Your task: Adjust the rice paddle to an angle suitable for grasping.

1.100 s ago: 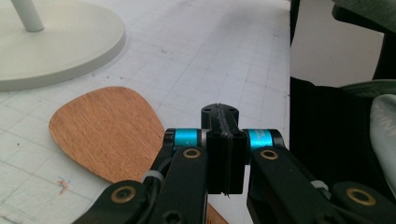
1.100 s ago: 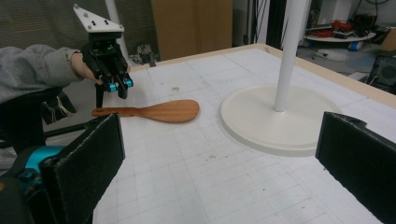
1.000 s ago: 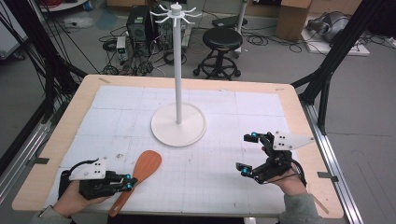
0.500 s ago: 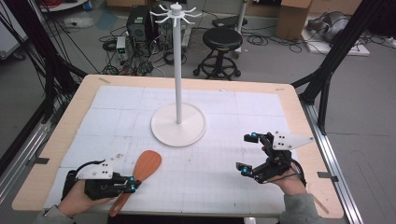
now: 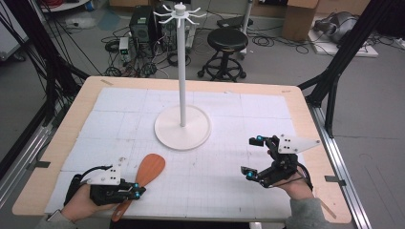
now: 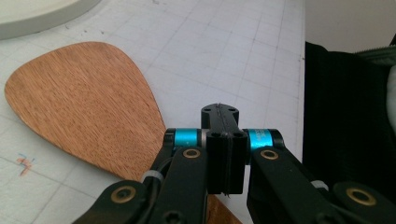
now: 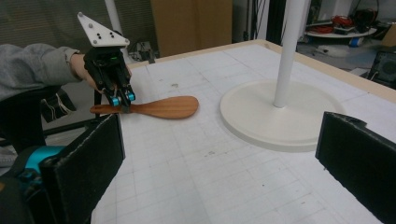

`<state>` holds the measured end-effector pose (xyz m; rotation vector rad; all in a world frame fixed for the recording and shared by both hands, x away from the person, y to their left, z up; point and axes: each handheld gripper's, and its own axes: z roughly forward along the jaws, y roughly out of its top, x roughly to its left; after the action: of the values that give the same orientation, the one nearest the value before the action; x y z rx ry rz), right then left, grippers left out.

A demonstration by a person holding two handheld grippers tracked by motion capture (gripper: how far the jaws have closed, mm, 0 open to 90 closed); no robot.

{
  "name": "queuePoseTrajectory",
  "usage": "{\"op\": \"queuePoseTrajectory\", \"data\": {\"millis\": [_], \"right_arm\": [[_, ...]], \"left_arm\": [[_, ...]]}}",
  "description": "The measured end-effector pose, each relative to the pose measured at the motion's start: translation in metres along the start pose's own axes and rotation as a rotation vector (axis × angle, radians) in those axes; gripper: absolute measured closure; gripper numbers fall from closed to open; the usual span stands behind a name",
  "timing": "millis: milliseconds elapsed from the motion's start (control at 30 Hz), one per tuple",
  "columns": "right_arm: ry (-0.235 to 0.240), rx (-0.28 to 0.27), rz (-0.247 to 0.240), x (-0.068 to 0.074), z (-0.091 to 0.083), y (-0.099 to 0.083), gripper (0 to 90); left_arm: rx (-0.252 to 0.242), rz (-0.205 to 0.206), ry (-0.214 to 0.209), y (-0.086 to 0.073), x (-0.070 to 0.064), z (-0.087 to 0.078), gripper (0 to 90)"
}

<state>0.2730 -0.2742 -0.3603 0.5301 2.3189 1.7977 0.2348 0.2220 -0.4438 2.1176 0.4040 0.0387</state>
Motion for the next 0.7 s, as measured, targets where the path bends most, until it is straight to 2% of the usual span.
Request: {"op": "queuePoseTrajectory", "data": {"millis": [500, 700], "right_arm": [[-0.003, 0.001, 0.007, 0.0001, -0.0005, -0.0003, 0.1], [-0.002, 0.001, -0.004, 0.0, 0.0001, 0.0, 0.1]], "left_arm": [[0.048, 0.006, 0.007, -0.0031, 0.0, 0.0028, 89.4], [0.064, 0.005, 0.008, -0.0053, 0.0008, 0.0022, 89.4]]}}
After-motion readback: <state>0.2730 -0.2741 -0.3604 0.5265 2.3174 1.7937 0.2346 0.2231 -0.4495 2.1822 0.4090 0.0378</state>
